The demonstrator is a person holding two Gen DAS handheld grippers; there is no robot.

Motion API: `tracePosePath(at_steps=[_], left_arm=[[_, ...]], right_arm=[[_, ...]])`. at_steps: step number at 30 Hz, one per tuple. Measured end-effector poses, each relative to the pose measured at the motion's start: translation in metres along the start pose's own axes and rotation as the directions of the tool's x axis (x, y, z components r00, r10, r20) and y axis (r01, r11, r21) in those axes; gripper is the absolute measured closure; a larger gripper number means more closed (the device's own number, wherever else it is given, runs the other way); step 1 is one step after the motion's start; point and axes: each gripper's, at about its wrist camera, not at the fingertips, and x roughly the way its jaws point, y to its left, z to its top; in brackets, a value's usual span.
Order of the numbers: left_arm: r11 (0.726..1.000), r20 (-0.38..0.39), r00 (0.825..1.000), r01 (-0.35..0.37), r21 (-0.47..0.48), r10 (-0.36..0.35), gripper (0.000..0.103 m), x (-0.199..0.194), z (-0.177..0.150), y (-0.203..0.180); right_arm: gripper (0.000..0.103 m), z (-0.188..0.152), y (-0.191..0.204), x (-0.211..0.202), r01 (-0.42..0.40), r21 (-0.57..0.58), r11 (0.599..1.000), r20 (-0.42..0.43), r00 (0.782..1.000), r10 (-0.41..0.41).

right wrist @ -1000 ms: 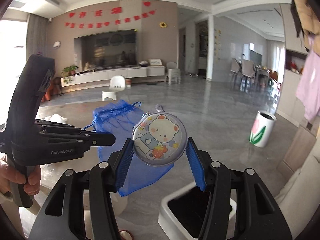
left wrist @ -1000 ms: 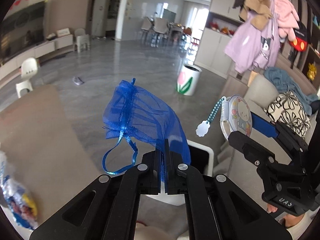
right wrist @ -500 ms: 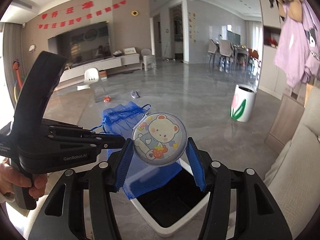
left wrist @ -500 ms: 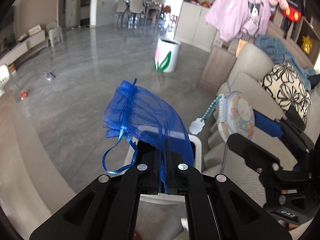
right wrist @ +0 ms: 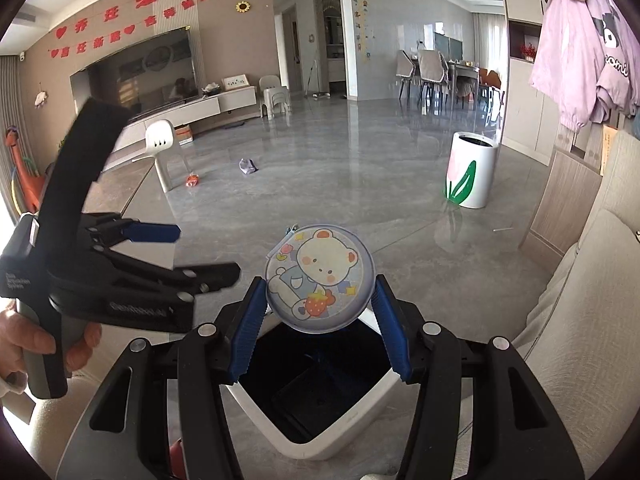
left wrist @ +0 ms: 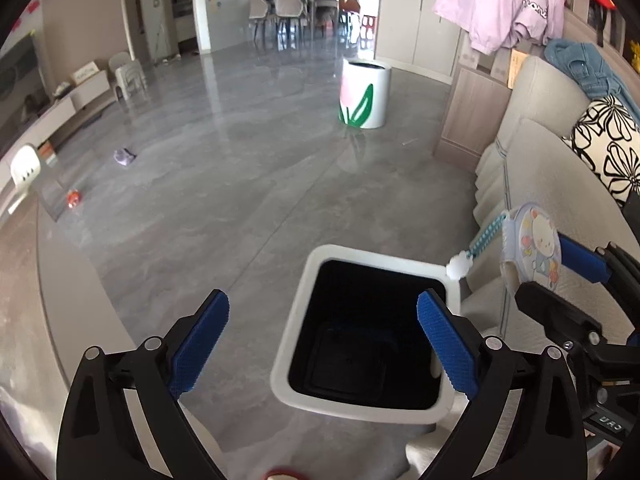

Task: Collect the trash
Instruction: 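Open the left tool over the bin while the right tool releases the purse, then move both tools back to the trash pile on the table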

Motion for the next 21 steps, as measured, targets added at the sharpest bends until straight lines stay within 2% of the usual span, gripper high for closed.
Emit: tracePosePath(at_steps=[6,11,12,13,15,21], left_arm=[[0.999,0.032,0.998,-0.046,0.023,0.045,0.008,-0.003,0.006,-0.002],[0.995,0.046,0.995,-0.095,0.020,0.094,0.008,-0.005,0.006,0.007],[0.995,0.046,0.994,-0.101,0.017,0.100,0.008,-0.006,0.006,0.010],[0.994,0.044,0.993,-0.109,0.012,0.108,0.008,-0.006,0.006,0.013],[0.993,0.040,0.992,-0.119,-0.007,0.119,0.008,-0.009,0.005,0.022],[0.990,0.055,0.989,-0.132,-0.058,0.135,0.008,-0.027,0.001,0.038]], right_arm=[[0.048,-0.002,0.002,0.016,-0.020,-0.009,1.000,-0.021,1.000,0.020],[0.048,-0.004,0.001,0.037,-0.004,-0.032,0.999,-0.064,0.998,0.002],[0.045,-0.004,0.002,0.042,0.000,-0.039,0.999,-0.083,0.997,-0.003],[0.028,-0.004,0.002,0.046,0.000,-0.044,0.999,-0.101,0.995,-0.005],[0.004,-0.003,0.002,0.045,0.019,-0.054,0.998,-0.080,0.997,-0.023],[0.004,0.009,-0.003,0.033,0.027,-0.015,1.000,-0.047,0.999,-0.027]])
